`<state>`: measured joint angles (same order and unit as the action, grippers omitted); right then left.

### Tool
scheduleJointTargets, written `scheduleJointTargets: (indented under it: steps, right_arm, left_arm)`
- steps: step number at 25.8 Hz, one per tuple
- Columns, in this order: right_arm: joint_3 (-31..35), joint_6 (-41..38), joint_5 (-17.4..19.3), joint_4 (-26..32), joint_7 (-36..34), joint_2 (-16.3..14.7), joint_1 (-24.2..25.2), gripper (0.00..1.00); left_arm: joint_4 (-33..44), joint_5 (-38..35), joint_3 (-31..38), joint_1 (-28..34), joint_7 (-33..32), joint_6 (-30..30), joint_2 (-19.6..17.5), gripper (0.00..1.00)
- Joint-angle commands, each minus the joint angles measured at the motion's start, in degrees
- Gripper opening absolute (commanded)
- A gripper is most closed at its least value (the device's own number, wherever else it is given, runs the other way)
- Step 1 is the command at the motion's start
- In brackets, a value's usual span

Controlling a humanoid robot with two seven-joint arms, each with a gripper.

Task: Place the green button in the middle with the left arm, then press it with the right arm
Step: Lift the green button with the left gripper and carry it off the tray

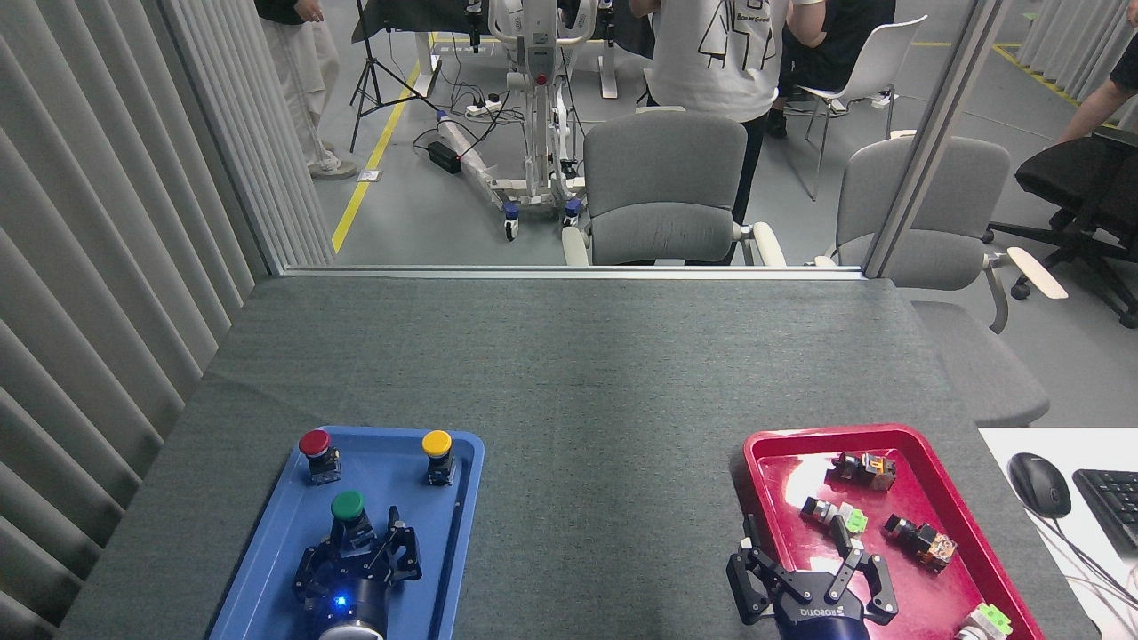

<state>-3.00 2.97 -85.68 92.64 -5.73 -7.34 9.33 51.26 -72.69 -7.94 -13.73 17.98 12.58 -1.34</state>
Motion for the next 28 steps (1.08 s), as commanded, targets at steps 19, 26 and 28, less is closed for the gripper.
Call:
scheduleJointTargets:
  steps: [19, 26, 28]
  right_arm:
    - [-0.4, 0.1, 0.2, 0.8, -0.2, 0.0, -0.3, 0.98]
    - [-0.3, 0.1, 0.6, 0.7, -0.2, -0.4, -0.3, 0.98]
    - [-0.3, 0.2, 0.6, 0.7, -0.2, -0.3, -0.3, 0.98]
  left_arm:
    - [9.0, -1.0, -14.1, -2.3, 5.8, -33.4, -5.0, 0.0]
    - [-1.9, -2.6, -27.7, -12.0, -0.5, -33.3, 1.3, 0.0]
    - [-8.3, -2.7, -28.3, -13.1, -0.6, -33.7, 6.0, 0.0]
